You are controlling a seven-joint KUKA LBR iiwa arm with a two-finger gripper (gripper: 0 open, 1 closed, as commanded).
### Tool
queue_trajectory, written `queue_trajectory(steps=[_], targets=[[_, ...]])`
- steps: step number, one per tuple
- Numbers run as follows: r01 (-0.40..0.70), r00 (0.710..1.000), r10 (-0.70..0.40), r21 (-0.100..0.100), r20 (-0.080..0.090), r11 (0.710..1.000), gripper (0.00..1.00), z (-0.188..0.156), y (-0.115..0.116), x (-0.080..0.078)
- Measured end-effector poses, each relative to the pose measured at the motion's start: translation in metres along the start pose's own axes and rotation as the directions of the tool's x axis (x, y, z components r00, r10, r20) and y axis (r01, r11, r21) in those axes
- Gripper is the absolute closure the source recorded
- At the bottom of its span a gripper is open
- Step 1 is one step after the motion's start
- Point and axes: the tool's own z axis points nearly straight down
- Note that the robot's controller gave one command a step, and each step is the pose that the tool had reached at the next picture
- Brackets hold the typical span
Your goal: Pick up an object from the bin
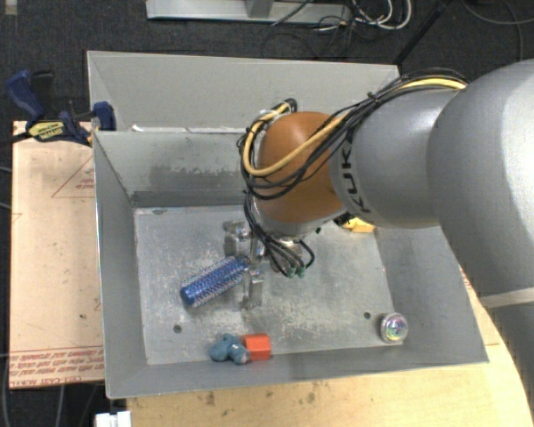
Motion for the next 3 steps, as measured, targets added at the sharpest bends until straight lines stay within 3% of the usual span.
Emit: queue_trajectory(steps=[1,2,3], targets=[[0.048,0.999,-0.048,-0.002,0.01,0.999,0.0,0.015,0.028,-0.012],[0.045,0.999,-0.045,-0.003,0.008,0.999,1.0,0.015,0.027,-0.011],[0.077,0.997,-0.077,-0.002,0.02,0.997,1.0,-0.135,0.027,-0.022]])
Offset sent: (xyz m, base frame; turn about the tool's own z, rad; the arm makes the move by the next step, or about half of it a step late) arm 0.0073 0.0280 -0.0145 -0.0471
